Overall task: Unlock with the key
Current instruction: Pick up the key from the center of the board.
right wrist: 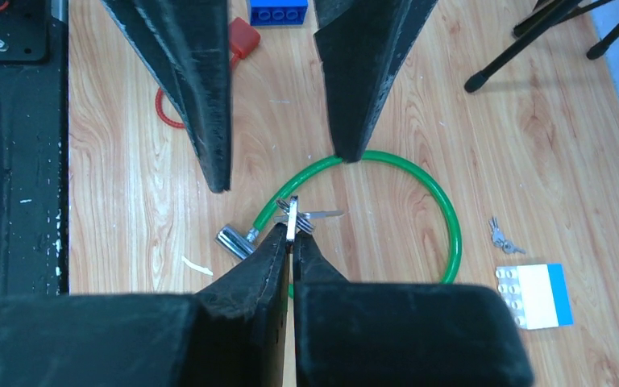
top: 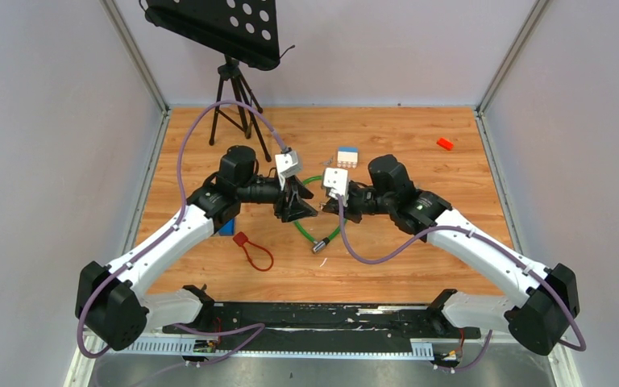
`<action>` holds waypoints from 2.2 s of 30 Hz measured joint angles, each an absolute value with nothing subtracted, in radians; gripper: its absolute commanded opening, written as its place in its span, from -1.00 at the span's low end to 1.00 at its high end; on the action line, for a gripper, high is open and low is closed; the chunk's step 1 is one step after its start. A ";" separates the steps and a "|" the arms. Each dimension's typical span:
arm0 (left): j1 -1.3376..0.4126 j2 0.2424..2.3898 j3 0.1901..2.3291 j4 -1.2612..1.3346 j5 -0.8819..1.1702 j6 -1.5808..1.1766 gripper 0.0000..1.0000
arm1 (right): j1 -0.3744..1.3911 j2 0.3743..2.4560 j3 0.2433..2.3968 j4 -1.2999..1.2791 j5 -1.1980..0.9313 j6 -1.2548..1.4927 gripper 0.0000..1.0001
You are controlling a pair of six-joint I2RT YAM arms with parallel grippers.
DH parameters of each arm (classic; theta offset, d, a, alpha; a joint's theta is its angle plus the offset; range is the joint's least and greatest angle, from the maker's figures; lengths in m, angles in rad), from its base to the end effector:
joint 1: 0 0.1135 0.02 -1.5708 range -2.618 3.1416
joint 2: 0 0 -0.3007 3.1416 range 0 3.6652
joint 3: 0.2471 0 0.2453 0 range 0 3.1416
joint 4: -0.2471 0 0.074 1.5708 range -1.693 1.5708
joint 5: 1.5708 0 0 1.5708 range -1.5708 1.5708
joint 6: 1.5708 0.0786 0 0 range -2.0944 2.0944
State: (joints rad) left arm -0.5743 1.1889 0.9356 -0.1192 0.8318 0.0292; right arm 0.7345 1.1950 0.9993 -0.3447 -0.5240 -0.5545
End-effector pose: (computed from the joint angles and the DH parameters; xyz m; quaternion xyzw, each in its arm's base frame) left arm 0.1964 -0.1963 0.3448 0.4421 0.6536 -0.4602 0.4070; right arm 0.1788 0.2145 0.3327 -0.6070 0.5952 0.2673 0.4537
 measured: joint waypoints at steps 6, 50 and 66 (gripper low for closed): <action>-0.574 1.182 0.939 -0.184 0.808 0.154 0.74 | 0.735 1.174 1.005 -0.384 -0.500 -0.556 -1.00; -0.714 1.273 0.889 0.042 0.726 0.346 -0.30 | 0.664 1.095 1.036 -0.420 -0.562 -0.495 -1.00; -0.714 1.273 0.899 0.043 0.751 0.303 -0.81 | 0.659 1.094 1.021 -0.407 -0.559 -0.496 -1.00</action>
